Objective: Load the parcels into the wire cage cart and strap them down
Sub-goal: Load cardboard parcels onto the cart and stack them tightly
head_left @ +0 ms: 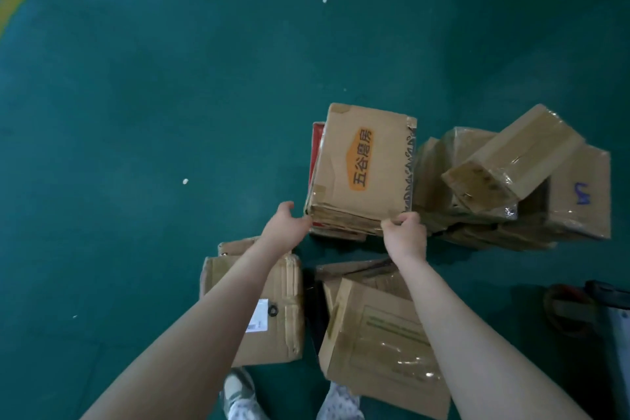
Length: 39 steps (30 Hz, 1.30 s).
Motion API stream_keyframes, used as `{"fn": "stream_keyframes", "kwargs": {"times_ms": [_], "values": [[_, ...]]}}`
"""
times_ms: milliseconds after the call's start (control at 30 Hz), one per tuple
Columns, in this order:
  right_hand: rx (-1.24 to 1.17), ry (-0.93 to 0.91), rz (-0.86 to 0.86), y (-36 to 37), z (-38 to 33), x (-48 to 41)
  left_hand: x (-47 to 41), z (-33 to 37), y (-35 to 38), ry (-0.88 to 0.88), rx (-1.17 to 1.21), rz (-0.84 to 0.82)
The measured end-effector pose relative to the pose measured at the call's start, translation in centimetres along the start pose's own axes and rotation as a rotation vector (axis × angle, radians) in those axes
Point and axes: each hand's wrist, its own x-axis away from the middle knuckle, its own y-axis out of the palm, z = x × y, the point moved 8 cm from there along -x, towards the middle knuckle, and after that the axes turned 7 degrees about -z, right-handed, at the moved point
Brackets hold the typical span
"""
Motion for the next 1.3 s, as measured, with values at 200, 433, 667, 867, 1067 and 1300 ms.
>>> {"fn": "stream_keyframes", "kwargs": {"times_ms": [200, 433, 667, 867, 1067, 1300], "values": [[-0.213, 0.04, -0.026, -0.2, 2.0, -5.2, -4.9, 2.5, 3.8, -0.088, 0.268, -0.031], [-0.395, 0.002, -0.168, 0.2, 0.0, -2.9, -1.7, 3.6, 2.3, -0.015, 0.269, 0.122], [-0.385, -0.08, -0.152, -3.3, -3.5, 4.7, 6.8, 6.1, -1.1, 0.068, 0.218, 0.155], [-0.52, -0.098, -0.059, -6.9, -4.7, 15.5, 16.9, 9.1, -3.9, 0.206, 0.195, 0.07], [-0.704, -0.068, 0.058, -8.8, -3.1, 25.0, 26.6, 10.8, -5.4, 0.355, 0.079, -0.022], [-0.812, -0.112, 0.229, -13.9, 1.7, 33.1, 35.2, 11.9, -1.7, 0.5, -0.062, -0.162]]}}
